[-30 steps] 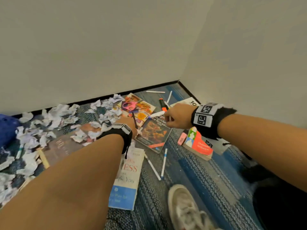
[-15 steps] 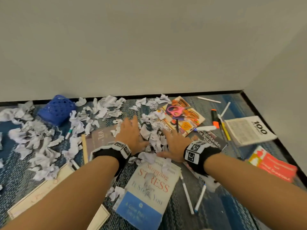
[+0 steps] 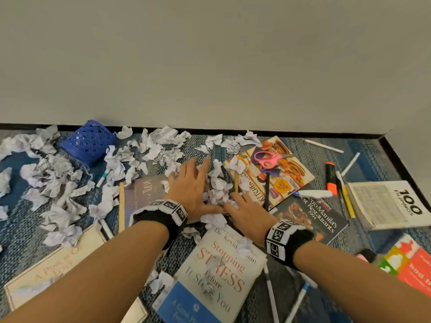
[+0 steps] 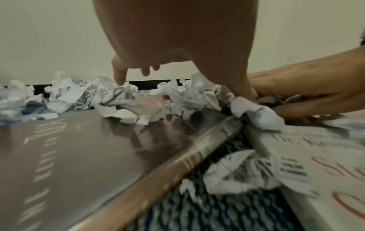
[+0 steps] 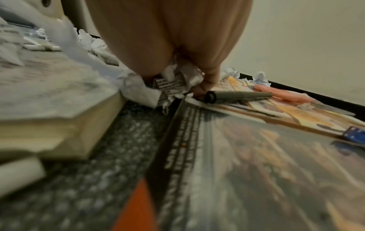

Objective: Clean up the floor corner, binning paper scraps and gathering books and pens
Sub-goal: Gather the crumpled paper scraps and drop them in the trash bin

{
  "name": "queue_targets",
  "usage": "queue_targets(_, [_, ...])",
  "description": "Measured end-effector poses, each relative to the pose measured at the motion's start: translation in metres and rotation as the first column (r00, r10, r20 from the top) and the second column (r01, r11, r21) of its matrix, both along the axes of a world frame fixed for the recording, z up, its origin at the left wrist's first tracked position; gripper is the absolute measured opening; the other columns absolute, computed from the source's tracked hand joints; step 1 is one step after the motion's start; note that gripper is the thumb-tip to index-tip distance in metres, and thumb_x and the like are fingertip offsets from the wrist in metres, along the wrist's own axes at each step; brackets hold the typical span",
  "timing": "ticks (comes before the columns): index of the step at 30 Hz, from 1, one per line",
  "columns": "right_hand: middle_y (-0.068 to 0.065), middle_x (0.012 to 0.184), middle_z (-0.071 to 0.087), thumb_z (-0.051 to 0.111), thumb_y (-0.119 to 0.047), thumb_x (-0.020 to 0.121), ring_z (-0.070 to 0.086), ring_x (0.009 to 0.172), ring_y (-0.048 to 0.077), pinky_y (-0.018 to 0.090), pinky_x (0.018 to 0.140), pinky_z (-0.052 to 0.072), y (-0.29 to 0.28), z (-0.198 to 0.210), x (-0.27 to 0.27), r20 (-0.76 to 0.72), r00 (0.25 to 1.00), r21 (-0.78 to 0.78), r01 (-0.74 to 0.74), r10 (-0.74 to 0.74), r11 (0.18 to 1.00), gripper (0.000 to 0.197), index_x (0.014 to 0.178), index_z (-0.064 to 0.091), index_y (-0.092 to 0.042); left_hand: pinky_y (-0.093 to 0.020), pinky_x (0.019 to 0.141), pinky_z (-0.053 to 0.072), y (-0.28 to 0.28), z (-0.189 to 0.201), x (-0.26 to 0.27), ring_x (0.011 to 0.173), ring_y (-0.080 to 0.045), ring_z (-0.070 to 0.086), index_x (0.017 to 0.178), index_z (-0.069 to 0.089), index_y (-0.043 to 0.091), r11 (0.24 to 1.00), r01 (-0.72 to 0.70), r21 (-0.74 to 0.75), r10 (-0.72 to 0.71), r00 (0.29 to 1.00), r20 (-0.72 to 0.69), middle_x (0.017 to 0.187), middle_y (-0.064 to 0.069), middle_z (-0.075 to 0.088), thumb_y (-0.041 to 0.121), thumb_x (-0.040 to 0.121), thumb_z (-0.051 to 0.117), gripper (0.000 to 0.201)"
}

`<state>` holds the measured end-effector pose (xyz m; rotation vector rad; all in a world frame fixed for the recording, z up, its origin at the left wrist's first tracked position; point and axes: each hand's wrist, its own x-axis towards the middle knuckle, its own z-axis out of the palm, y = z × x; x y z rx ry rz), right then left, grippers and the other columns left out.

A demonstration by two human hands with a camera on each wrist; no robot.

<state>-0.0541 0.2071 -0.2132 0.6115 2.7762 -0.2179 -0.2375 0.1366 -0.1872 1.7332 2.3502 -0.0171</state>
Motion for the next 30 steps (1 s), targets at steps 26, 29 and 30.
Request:
queue_targets(26, [-0.012, 0.098, 0.066, 0.049, -0.056, 0.090, 0.059, 0.088, 0.006, 0.029, 0.080, 0.043, 0.089, 0.098, 0.022, -0.329, 0.373, -0.747, 0.460, -0.868, 0.481, 0.040, 0.105, 0.065, -0.023, -0.048, 0.112, 0.031, 0.049, -0.034, 0.035, 0.140, -0.040, 0.023, 0.152, -0.010, 0.021, 0.974, 0.225, -0.003, -0.224, 0.973, 0.062, 0.156, -0.028, 0.000, 0.073, 0.078, 0.053, 0.110])
queue_targets(29, [-0.016, 0.049, 0.041, 0.053, -0.042, 0.093, 0.035, 0.047, 0.006, 0.026, 0.054, 0.029, 0.084, 0.096, 0.027, -0.351, 0.365, -0.743, 0.452, -0.862, 0.494, 0.040, 0.057, 0.046, -0.027, -0.047, 0.105, 0.039, 0.050, -0.040, 0.043, 0.133, -0.041, 0.034, 0.152, -0.011, 0.022, 0.976, 0.216, 0.015, -0.216, 0.976, -0.011, 0.155, -0.030, 0.000, 0.072, 0.075, 0.057, 0.114])
queue_targets(30, [-0.014, 0.049, 0.035, 0.054, -0.038, 0.093, 0.029, 0.044, 0.008, 0.026, 0.052, 0.026, 0.083, 0.094, 0.030, -0.340, 0.398, -0.724, 0.468, -0.852, 0.507, 0.042, 0.055, 0.042, -0.025, -0.046, 0.102, 0.041, 0.051, -0.040, 0.045, 0.129, -0.041, 0.038, 0.151, -0.015, 0.024, 0.976, 0.218, 0.028, -0.217, 0.976, -0.025, 0.155, -0.031, -0.004, 0.072, 0.073, 0.058, 0.117])
